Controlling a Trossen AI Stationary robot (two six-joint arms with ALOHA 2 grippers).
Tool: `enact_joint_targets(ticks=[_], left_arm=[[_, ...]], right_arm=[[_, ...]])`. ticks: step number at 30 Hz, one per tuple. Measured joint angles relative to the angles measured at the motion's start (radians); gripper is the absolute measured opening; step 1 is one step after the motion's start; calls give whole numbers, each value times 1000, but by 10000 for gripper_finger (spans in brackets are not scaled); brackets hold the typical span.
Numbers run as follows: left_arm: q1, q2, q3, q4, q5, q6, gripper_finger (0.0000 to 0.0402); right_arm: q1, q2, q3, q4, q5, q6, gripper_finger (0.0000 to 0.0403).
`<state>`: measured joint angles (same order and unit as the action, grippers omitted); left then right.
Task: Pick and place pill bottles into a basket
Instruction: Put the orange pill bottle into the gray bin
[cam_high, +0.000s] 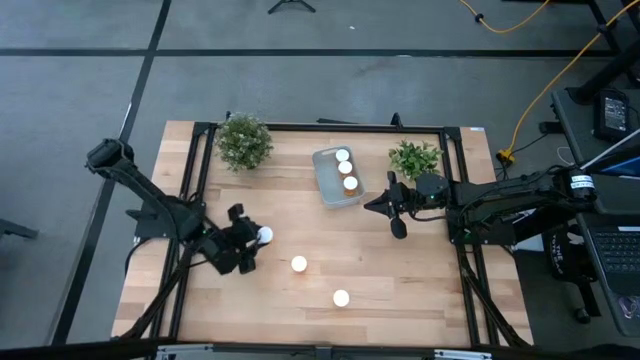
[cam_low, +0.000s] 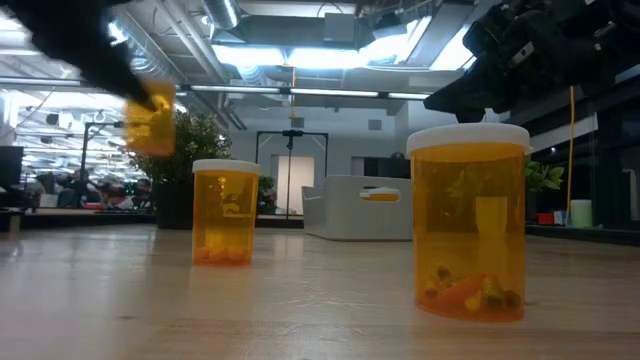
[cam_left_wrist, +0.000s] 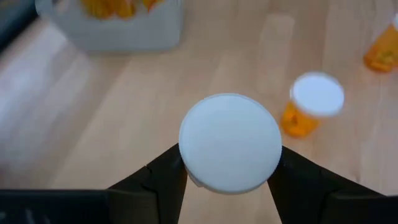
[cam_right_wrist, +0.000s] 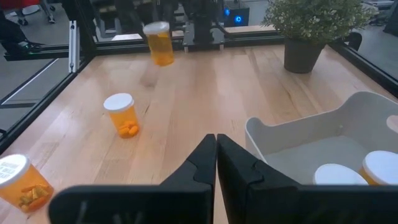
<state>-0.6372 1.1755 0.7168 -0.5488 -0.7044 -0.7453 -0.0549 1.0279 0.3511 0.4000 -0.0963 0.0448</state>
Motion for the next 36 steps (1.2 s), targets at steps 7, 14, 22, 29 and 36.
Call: enact_joint_targets(ticks=[7,14,22,29,36], left_arm=[[201,0,110,27,79,305,191],[404,0,137,132,319,511,191],[569,0,137,228,487,643,191],[686,1,137,324,490,767,191],[810,78,164,419,563,855,191]], right_arm=[[0,0,0,0,0,0,18],[0,0,0,1,0,0,18],[0,0,0,1,0,-4,18],[0,0,0,31,0,-6,18],[0,0,0,40,0,-29,18]])
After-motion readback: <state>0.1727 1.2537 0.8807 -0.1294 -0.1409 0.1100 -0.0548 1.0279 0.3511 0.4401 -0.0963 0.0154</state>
